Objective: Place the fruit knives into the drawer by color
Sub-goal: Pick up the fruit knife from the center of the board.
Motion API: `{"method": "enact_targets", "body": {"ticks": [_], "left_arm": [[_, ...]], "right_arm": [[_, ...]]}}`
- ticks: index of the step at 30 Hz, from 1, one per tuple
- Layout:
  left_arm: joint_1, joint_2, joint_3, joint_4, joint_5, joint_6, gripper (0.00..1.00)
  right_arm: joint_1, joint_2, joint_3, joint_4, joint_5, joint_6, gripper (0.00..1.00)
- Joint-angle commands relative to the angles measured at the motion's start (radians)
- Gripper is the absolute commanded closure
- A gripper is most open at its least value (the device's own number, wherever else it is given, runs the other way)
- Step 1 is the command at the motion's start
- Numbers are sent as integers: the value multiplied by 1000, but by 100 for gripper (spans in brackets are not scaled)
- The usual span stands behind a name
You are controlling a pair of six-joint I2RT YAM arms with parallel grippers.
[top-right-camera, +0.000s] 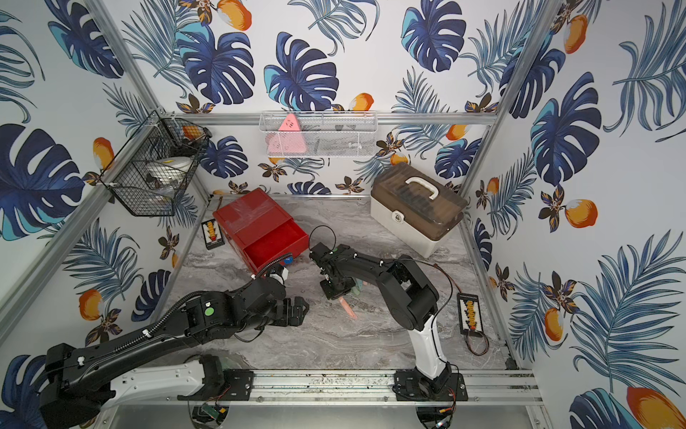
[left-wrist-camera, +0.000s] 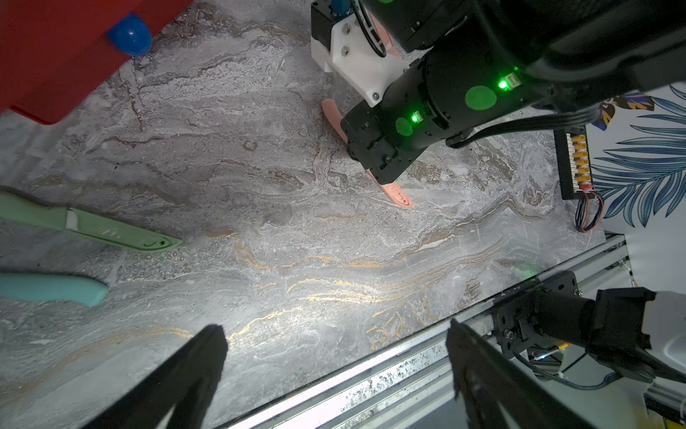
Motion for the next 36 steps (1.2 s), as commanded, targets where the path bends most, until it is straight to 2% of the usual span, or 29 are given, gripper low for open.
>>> {"method": "enact_targets", "body": {"ticks": [1, 3, 7, 36], "left_arm": [[-1, -2, -2, 20, -24, -20, 1], [-1, 2, -2, 21, -24, -17, 1], [-1, 4, -2, 22, -26, -15, 1], [-1, 33, 22, 29, -20, 54, 1]], "right_arm": [[1, 41, -3, 7, 5, 16, 87], [1, 50, 2, -1, 0, 20, 95], [1, 48, 4, -7, -6, 24, 100], [-56, -157, 23, -131, -36, 105, 97]]}}
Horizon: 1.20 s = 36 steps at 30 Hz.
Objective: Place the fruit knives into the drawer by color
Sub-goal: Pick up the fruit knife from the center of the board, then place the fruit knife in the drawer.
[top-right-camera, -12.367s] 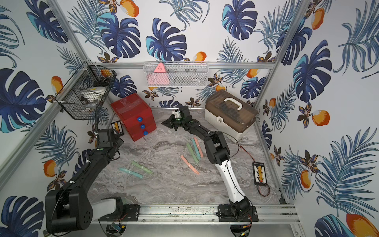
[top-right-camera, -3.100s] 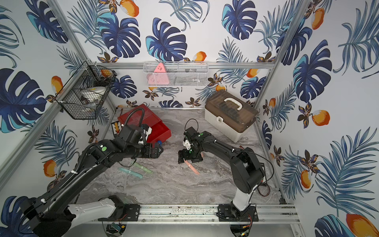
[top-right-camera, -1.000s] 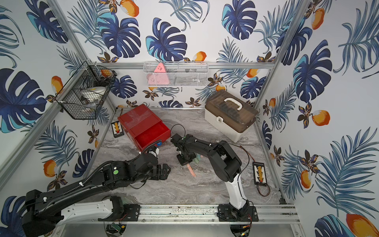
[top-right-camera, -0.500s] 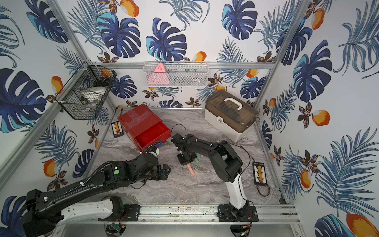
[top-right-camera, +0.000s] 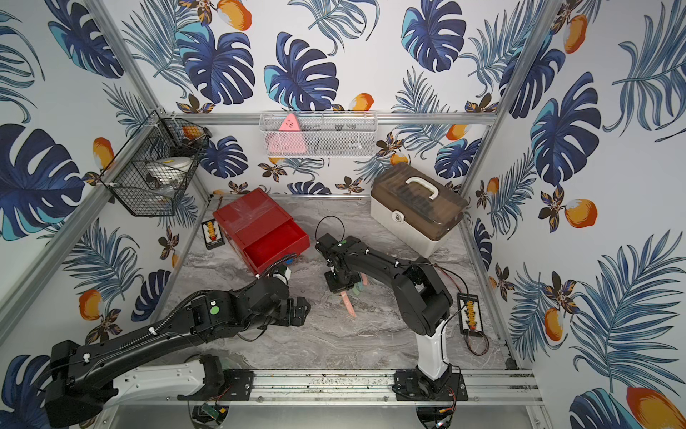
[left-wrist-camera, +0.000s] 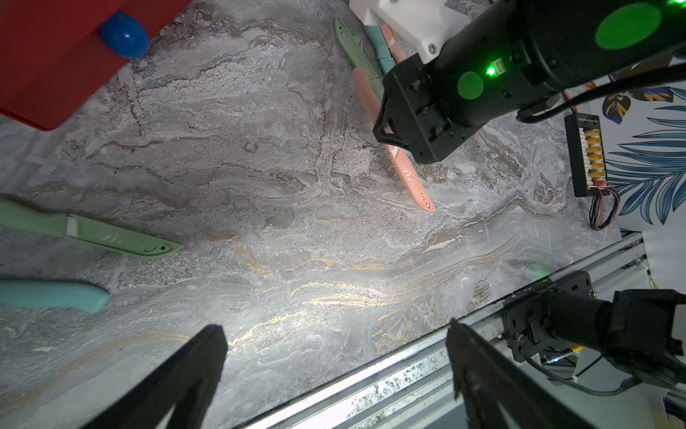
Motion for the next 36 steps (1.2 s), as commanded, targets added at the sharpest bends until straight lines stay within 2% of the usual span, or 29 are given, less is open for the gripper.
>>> {"method": "enact_targets", "body": {"ticks": [1, 9, 17, 21, 26, 30, 33, 36], "left_arm": [[-1, 9, 26, 14, -15, 34, 1], [14, 94, 198, -53, -45, 155, 1], [164, 126, 320, -46, 25, 249, 1], [229, 151, 393, -67, 36, 312, 1], [286, 175, 456, -71, 37, 368, 1], [324, 197, 513, -75, 31, 406, 1], [357, 213, 562, -83, 24, 428, 1], [398, 230, 614, -87, 19, 449, 1]], "right_arm": [[-13, -40, 10, -57, -13, 29, 97], [-47, -116, 95, -187, -33, 99, 96], [-63, -146, 245, -339, -139, 251, 96], [-98, -172, 294, -383, -265, 361, 96], [-159, -243, 269, -282, -514, 582, 96], [-155, -284, 247, -121, -657, 830, 95], [-130, -280, 264, 21, -705, 984, 94], [-114, -219, 375, 51, -721, 1039, 94]]}}
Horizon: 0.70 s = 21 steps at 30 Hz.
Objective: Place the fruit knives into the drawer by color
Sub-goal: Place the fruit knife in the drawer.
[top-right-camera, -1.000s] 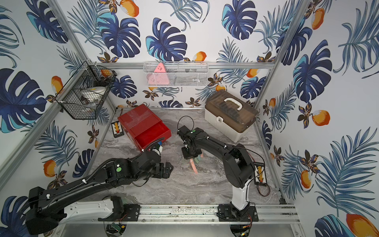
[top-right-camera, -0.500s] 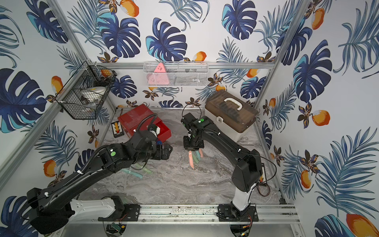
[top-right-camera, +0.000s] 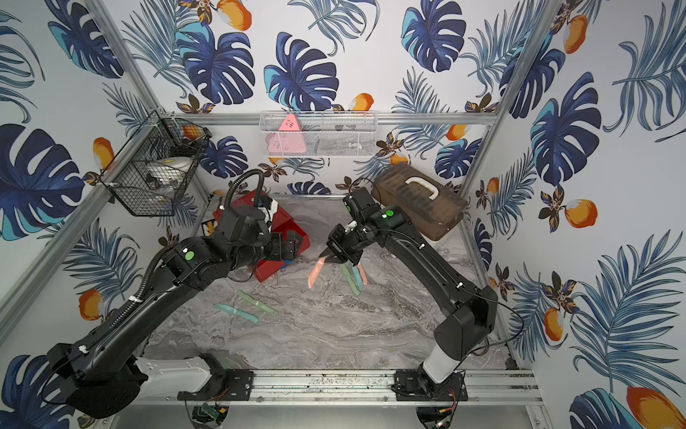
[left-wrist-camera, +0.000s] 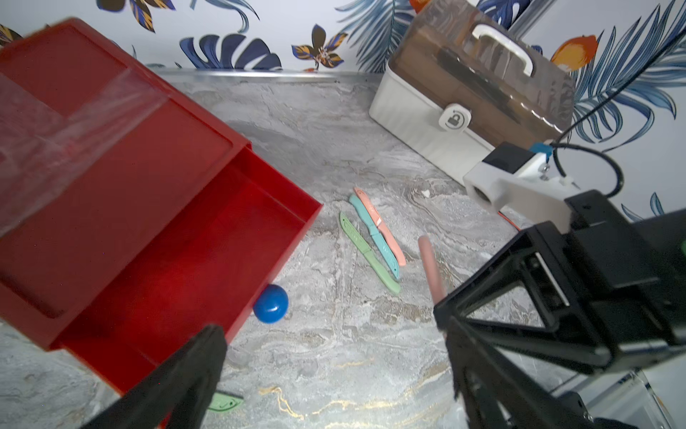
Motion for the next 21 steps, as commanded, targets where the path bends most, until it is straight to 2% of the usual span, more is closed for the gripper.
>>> {"method": "enact_targets", "body": {"ticks": [1, 6, 10, 17, 21], "left_arm": [[40, 18, 52, -17, -14, 51, 1], [109, 54, 129, -23, 7, 72, 1], [150, 63, 155, -19, 33, 76, 1], [187, 36, 101, -1, 64, 64, 1], [203, 19, 66, 2, 75, 65, 1]], "right_arm": [[15, 54, 98, 129, -69, 158, 94], [49, 150, 198, 226, -80, 248, 94], [72, 205, 210, 317, -82, 312, 94], [88, 316, 285, 361, -89, 338, 92], [89, 344, 266, 408, -103, 363, 92]]}}
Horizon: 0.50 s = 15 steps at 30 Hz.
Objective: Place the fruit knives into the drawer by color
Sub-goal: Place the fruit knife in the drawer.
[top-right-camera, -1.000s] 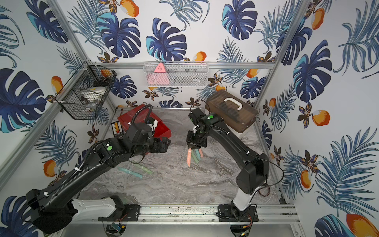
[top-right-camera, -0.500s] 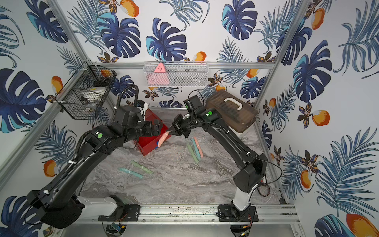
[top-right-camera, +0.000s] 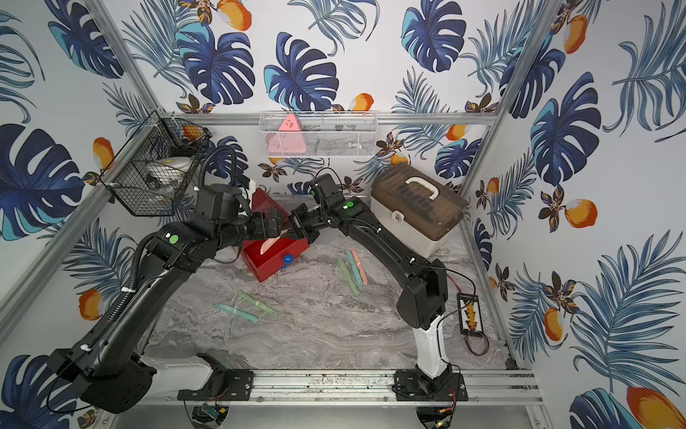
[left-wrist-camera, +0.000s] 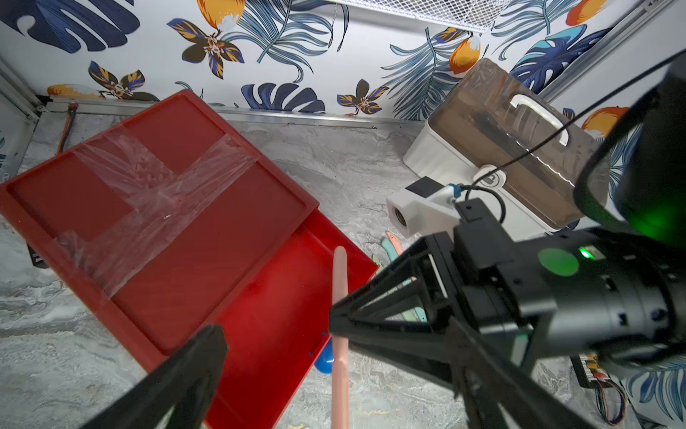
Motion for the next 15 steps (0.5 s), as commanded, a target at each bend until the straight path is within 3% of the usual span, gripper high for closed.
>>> {"method": "enact_targets", "body": {"ticks": [1, 7, 15], "left_arm": [[15, -15, -18, 16, 20, 9, 1], [50, -19, -33, 20, 54, 21, 1], [89, -37, -67, 46, 119, 14, 1]], "right_arm": [[1, 13, -6, 69, -17, 32, 91], [1, 99, 23, 89, -27, 27, 87], [-4, 134, 37, 215, -10, 78, 64]]}}
